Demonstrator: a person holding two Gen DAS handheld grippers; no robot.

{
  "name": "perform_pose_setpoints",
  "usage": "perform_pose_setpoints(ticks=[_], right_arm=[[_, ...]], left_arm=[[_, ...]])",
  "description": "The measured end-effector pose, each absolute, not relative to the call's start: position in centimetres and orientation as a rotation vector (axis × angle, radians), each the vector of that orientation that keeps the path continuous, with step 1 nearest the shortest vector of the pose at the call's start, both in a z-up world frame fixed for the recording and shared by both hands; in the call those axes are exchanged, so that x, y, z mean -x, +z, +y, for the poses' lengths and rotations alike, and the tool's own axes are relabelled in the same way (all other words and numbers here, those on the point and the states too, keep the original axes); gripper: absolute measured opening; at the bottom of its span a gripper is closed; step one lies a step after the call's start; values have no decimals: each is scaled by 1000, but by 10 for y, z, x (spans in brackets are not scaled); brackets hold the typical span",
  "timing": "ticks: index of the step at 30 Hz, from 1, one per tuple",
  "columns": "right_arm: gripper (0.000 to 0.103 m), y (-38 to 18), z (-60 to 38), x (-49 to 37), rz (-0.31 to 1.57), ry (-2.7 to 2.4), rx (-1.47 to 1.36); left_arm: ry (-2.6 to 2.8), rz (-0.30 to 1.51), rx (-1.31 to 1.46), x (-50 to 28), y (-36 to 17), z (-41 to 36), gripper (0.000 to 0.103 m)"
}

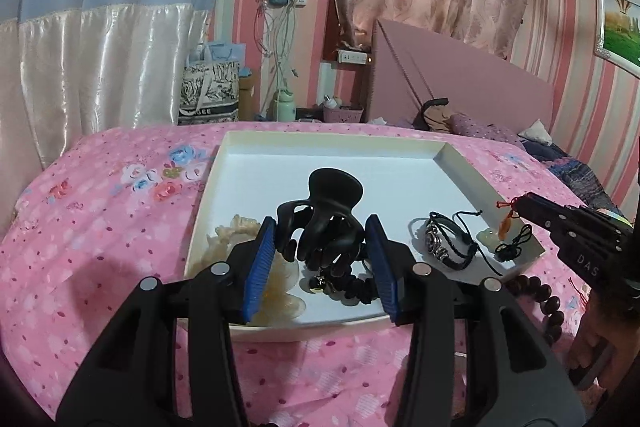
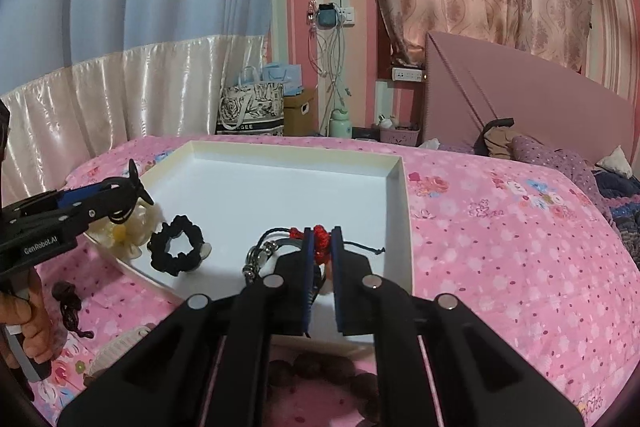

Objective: Organize jewelry
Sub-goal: 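Carry the claw clip over the tray with left while right carries the tassel, then open both grippers to drop the claw clip and tassel cord into the tray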

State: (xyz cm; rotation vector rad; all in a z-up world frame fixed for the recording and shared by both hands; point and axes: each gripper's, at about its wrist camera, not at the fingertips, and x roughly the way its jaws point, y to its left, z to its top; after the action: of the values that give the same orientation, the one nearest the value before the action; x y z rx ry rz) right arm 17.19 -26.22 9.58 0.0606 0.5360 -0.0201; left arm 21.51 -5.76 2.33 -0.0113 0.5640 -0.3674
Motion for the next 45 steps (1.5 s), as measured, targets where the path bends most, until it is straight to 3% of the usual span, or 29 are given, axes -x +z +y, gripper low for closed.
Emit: perform_pose_setpoints(ticks=[29, 32, 33, 35, 36, 45], right_arm=[[11, 74, -274, -196, 674, 29, -138], [12, 72, -274, -199, 693, 28, -143], [14, 71, -273, -200, 701, 31, -141], [45, 70, -271, -200, 707, 35, -129], [60, 72, -271, -199, 696, 29, -126], [62, 135, -339, -160, 528, 69, -340]], left_arm=[[-333, 678, -69, -226, -1, -75, 47], [-318, 700, -78, -229, -3, -77, 54], [-307, 698, -81, -229, -3, -77, 63], [-284, 687, -87, -226, -2, -76, 79], [-274, 677, -86, -225, -1, -75, 81], [-248, 582, 53, -207, 37, -39, 87]])
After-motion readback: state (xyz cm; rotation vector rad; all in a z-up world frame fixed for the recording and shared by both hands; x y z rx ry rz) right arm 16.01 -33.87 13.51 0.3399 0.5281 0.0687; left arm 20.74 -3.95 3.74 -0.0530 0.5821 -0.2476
